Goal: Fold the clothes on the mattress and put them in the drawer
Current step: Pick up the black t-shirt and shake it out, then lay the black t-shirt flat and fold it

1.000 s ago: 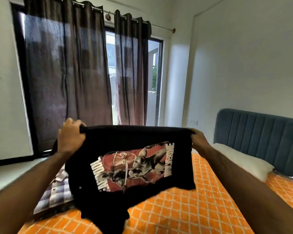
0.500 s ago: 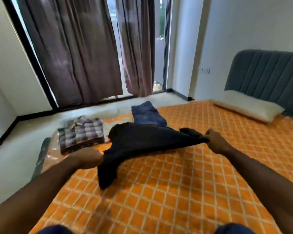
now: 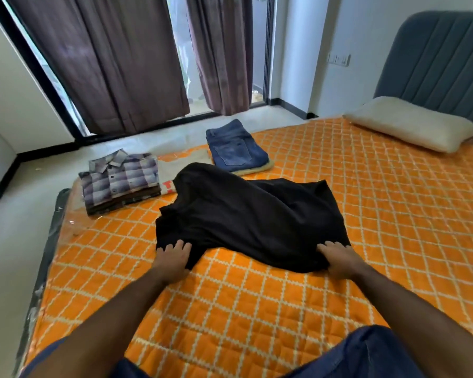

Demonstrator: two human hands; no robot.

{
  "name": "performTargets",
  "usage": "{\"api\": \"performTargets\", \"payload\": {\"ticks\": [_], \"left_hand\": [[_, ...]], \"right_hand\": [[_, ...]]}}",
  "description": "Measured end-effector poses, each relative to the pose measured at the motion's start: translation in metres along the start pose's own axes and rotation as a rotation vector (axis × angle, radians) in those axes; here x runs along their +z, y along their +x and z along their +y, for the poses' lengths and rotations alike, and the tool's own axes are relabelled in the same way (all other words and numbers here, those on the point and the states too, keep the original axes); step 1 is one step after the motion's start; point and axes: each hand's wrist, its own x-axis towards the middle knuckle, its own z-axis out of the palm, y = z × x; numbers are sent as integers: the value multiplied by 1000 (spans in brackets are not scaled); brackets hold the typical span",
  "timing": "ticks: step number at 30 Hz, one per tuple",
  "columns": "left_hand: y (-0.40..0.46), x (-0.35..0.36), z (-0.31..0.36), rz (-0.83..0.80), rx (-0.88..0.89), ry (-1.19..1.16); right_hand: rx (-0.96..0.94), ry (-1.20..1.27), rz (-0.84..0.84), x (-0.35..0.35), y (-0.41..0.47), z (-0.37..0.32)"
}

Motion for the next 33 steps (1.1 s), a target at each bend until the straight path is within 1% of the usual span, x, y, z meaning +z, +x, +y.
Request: {"api": "performTargets", "payload": {"ticks": [2,4,6,8,10,11,13,15,18,19,20,21,23,24,25,27,28,29,33], "left_hand": [[13,8,11,6,-29,7],[15,5,18,99,-15,69],[19,1,20,160,57,144],[20,-5,10,140,140,150],[19,-16,-7,24,251,68],[17,-22,-17,-87,307,34],[6,-37,-28,-344,345,10],[-10,-43,-33,-507,281,35],[-32,-35,-29,-660,156,99],[-37,-30,-27,-678,119,113],[-44,-29,-22,-671,81,101],[-50,-29,-17,-580,83,115],[-55,-32,-9,-246,208,186],[-56,-31,-1,-130,265,160],[-55,-28,6,-81,300,79],[-55,-22,23,-125,299,-5],[-55,-16,32,-151,272,22],[-55,-7,39,-138,232,65],[-58,14,54,7,106,166]], "right_hand": [[-18,54,1,9,4,-1],[-41,85,39,18,3,-1],[-54,107,47,21,4,2],[-65,90,40,21,4,6],[-51,102,33,18,5,11],[-38,108,31,17,5,13],[-22,98,20,11,1,15],[-20,78,-7,8,-8,13],[-41,50,-43,11,-20,10],[-49,60,-45,11,-23,9],[-58,74,-45,12,-28,7],[-69,85,-49,11,-31,6],[-91,93,-61,10,-36,4],[-98,90,-61,11,-37,3],[-100,83,-55,10,-39,2],[-92,54,-56,13,-42,-1],[-87,32,-61,15,-43,-2],[-86,11,-66,17,-44,-4],[-90,63,-112,20,-43,-5]]}}
